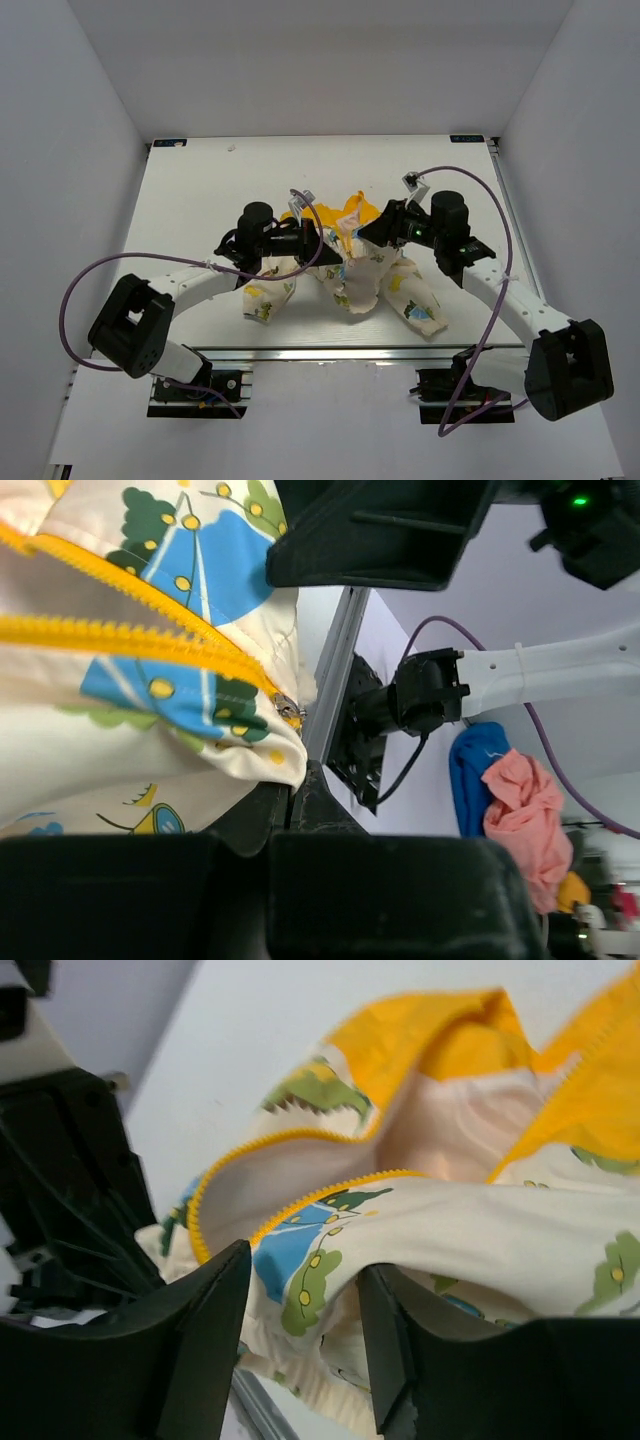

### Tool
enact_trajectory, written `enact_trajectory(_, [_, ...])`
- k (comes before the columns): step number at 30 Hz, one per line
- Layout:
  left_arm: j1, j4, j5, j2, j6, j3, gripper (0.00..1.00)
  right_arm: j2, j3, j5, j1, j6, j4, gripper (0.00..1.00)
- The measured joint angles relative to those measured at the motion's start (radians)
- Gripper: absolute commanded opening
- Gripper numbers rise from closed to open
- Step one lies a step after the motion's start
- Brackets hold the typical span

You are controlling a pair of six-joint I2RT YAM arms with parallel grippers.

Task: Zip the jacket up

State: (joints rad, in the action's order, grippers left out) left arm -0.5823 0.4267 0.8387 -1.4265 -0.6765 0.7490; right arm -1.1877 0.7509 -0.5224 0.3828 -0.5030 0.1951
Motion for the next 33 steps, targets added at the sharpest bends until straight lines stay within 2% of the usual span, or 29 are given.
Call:
enact_trajectory(1, [0.0, 0.0, 0.002, -0.007, -0.011, -0.007, 0.0, 0.006, 0.003, 0.023, 0.006, 0.022, -0.05, 0.59])
enact_trajectory(3, [0.0, 0.001, 0.004, -0.011, -0.031, -0.022, 0.0, 0.016, 0.018, 0.074, 0.024, 0.072, -0.153, 0.65])
enact_trajectory(4, [-0.001, 0.002, 0.008, -0.011, -0.039, -0.027, 0.0, 0.022, 0.032, 0.124, 0.045, 0.101, -0.208, 0.8])
enact_trajectory(5, [-0.001, 0.003, 0.009, -0.011, -0.045, -0.032, 0.0, 0.029, 0.048, 0.167, 0.069, 0.127, -0.26, 0.82])
enact_trajectory(6, [-0.002, 0.003, 0.01, -0.011, -0.05, -0.037, 0.0, 0.039, 0.064, 0.222, 0.103, 0.152, -0.307, 0.89])
enact_trajectory(10, [-0.003, 0.001, 0.01, -0.009, -0.066, -0.046, 0.0, 0.099, 0.126, 0.431, 0.259, 0.228, -0.441, 0.89])
enact_trajectory(17, [-0.003, -0.012, 0.01, 0.003, -0.077, -0.056, 0.0, 0.175, 0.188, 0.75, 0.419, 0.311, -0.596, 0.89])
enact_trajectory(23, [-0.003, -0.045, 0.009, 0.013, -0.093, -0.056, 0.0, 0.171, 0.209, 1.042, 0.71, 0.378, -0.708, 0.87])
enact_trajectory(28, [-0.002, -0.113, 0.001, 0.015, -0.096, -0.052, 0.0, 0.134, 0.209, 1.223, 0.872, 0.391, -0.774, 0.82])
enact_trajectory(33, [-0.003, -0.147, -0.005, 0.015, -0.104, -0.052, 0.0, 0.078, 0.209, 1.318, 0.938, 0.406, -0.784, 0.8])
